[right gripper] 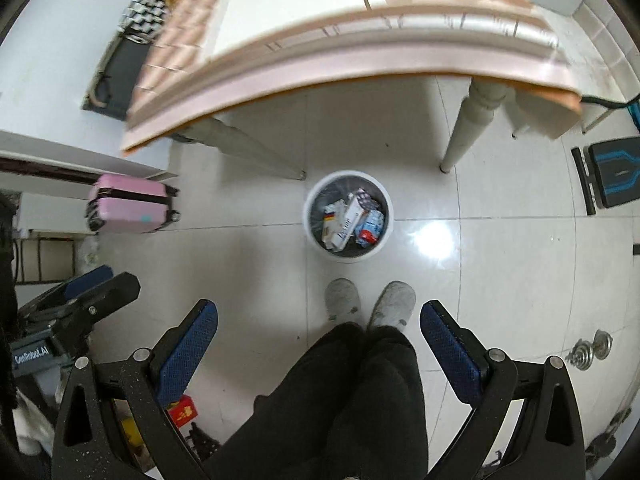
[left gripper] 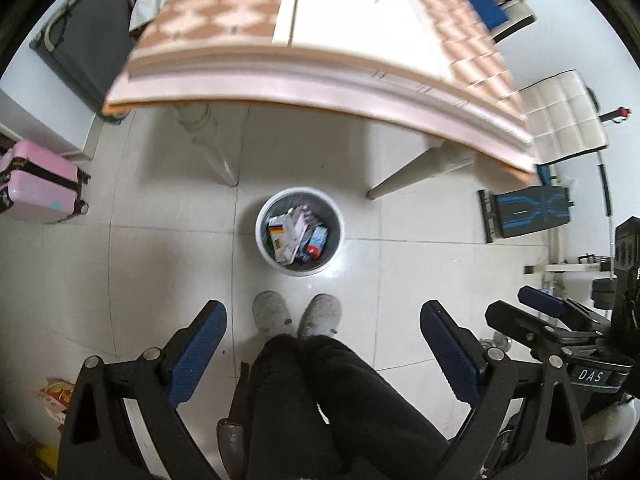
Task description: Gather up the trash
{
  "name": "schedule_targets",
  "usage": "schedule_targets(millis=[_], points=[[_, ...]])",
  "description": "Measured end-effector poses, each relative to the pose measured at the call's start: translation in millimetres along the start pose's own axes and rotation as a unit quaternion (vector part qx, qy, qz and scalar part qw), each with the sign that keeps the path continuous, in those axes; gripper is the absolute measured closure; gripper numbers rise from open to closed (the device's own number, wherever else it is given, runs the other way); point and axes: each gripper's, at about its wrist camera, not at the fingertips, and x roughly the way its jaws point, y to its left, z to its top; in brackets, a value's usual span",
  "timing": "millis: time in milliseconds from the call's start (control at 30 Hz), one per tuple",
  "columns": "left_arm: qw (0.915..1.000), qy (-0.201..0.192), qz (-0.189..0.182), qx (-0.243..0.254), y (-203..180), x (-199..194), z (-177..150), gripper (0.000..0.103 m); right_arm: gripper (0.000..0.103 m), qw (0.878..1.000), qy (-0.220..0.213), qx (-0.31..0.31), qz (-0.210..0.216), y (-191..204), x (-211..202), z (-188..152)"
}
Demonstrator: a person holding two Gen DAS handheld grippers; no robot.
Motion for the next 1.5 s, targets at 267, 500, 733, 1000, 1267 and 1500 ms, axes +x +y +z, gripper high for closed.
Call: schedule_targets(millis=[267, 500, 733, 1000, 1267, 1500], points=[[0.9987, -0.031, -0.033, 0.025, -28.8, -74.7, -7.0, 0.004, 0.001, 0.999, -0.041, -0.020, 0.029, 25.6, -99.8, -10.0], [0.9962, -0.056, -0.054, 0.040, -47.2, -115.1, -9.6, 0.004, 0.001, 0.997, -0.062, -0.028, 0.039, 36.9, -144.8, -14.1], [0.9942, -0.072, -0.066, 0.045, -57.2, -137.3, -9.0, 0.004, 0.001, 0.996, -0.065, -0.029, 0.053, 38.3, -163.1, -14.4], [0.9926, -0.085, -0.078, 0.038, -57.6, -148.6, -9.2, 0.000, 0.000, 0.995, -0.059, -0.037, 0.072, 44.4, -166.5, -12.6], [0.9924, -0.089, -0.077, 0.037, -54.9, -153.2, -10.3, 0.000, 0.000, 0.995, -0.061, -0.038, 0.075, 49.7, -170.4, -12.3], [0.9919, -0.093, -0.078, 0.037, -51.0, -158.7, -14.2, 0.000, 0.000, 0.994, -0.069, -0.044, 0.075, 53.9, -176.3, -12.5]])
